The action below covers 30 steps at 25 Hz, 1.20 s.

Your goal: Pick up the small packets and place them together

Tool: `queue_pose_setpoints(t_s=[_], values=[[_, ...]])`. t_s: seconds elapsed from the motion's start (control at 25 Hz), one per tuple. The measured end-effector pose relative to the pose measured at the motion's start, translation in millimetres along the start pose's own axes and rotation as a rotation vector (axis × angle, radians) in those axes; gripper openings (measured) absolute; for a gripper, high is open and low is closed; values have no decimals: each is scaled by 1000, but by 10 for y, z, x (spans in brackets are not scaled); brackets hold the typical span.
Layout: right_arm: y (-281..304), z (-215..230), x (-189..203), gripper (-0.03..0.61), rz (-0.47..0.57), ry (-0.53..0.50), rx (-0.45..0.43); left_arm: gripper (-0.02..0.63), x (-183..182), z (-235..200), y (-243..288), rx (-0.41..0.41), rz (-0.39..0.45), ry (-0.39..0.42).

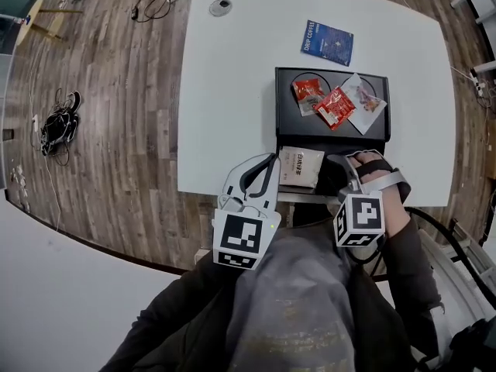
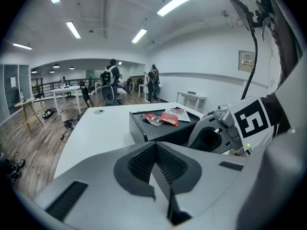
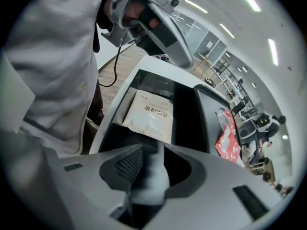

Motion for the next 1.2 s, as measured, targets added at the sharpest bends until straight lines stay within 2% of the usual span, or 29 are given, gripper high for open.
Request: queue_pose_setpoints(t_s=[0.32,0.52,0.68,0.84,1.0,1.12,1.2], values=[[51,15,-31,155,27,-105,-42,3,79,-100,-62,-45,5,-48],[45,47,-96,158,52,-119,-30,3,95,-142,-82,-60,9,-62],[87,12,-137,158,49,-159,-55,3,110,-172,-99,-71,10,-71],[90,36,-147,187,73,-171,-36,3,134,-183,-101,-73,11,-79],[114,82,-199,189,104,-152,19,3,147,-207,-105,-78,12,-87],[137,98,-215,189,108,-165,6,3,156,-225,-107,-82,12,-91],[121,136,-265,189,143,-151,29,3,164,-231,-112,-84,10,-94]])
Point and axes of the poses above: the fingertips, and each gripper's own axes: y forward along the fingers, z to its right, x out of its underside, the point moved 3 cm from there along -y, backward along the fingers, and after that the axes turned 15 degrees about x, right-handed, at the moved point
